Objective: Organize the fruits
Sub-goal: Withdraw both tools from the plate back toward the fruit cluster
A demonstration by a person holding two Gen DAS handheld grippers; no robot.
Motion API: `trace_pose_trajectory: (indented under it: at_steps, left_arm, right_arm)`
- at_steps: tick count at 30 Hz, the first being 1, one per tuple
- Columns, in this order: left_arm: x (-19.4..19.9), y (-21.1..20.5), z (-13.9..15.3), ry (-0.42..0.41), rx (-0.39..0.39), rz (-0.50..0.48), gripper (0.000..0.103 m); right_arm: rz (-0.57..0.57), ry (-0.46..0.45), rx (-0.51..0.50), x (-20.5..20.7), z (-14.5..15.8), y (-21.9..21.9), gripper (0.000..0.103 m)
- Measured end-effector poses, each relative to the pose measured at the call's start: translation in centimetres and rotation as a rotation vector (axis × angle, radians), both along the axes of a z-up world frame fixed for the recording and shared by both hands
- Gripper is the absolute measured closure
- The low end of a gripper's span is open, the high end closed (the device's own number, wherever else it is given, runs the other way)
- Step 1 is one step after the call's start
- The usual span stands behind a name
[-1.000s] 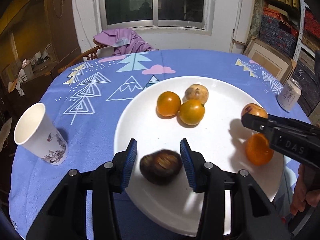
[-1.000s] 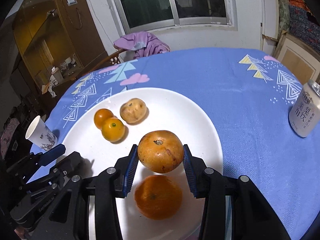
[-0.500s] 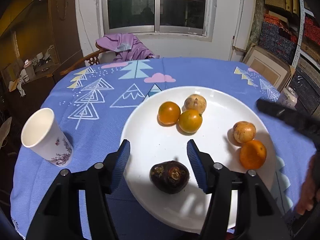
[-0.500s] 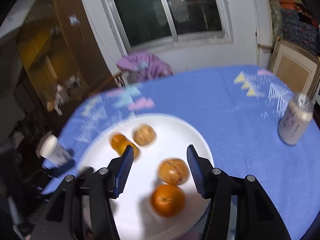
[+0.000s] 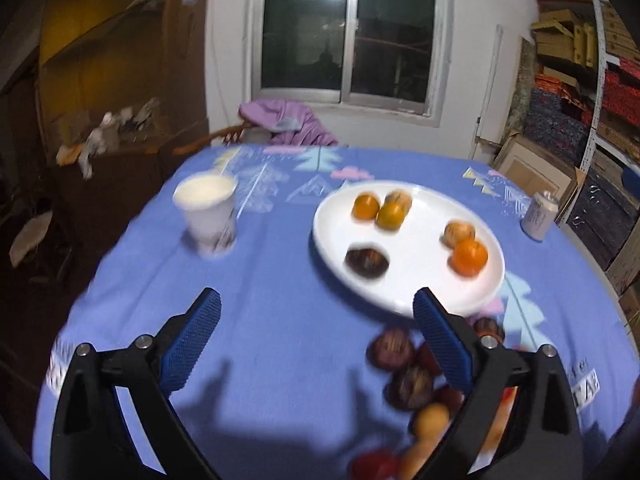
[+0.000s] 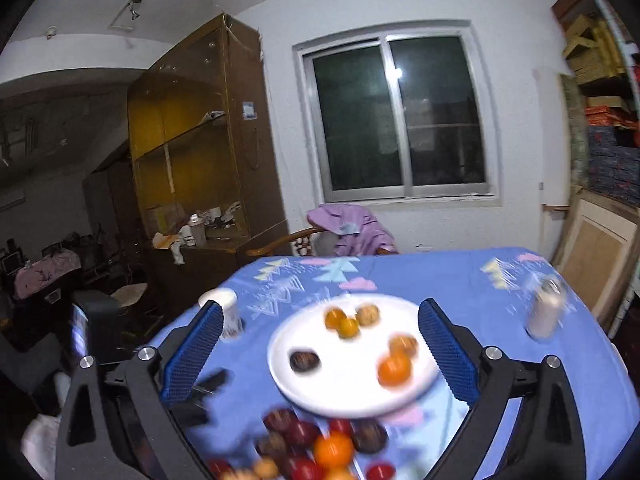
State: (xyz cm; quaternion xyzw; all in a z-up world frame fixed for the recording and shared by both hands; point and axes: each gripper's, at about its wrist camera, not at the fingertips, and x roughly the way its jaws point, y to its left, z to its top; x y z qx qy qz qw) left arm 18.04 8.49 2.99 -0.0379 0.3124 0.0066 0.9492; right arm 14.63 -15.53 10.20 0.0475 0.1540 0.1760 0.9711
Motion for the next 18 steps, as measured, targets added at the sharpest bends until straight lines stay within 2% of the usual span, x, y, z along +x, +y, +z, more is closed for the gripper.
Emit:
trace_pose_trajectory:
  at_steps: [3,6,9,12,15,18]
  left_arm:
    - [-3.8,0.8,-2.7,0.046,-0.022,0.025,0.007]
    - [-5.6,0.2,-4.5,0.095,0.012,-0.014,0.007]
    - [-6.2,-0.5,-4.7,0.087,0.064,-0.021,0.006]
    - [-6.2,-0.6,-5.0,0.107,0.056,-0.044,0.006]
    - [-6.1,-0.9,-5.2,0.118,0.046,-0.075,0.006]
    - [-5.6,-1.3,-5.6,0.145,0.057,-0.088,0.006]
  right_arm:
    - [-0.101,0.034,-0.014,-3.5,-4.2,-1.9,0.003]
    - [-0.112,0.096,0.007,-5.3,-6.1,-3.5,0.003]
    - [-0.125,0.131,0.084,-5.9,-6.8,-5.4,0.003]
    - [-0.139,0.180,0.131,-5.3,-7.5,-6.2,0.003]
    - [-0.134,0.233,0.142,-4.3,-8.3,-6.3,0.003]
    - [-0.132,0.240,0.147,-4.1,-8.5,-6.2,0.003]
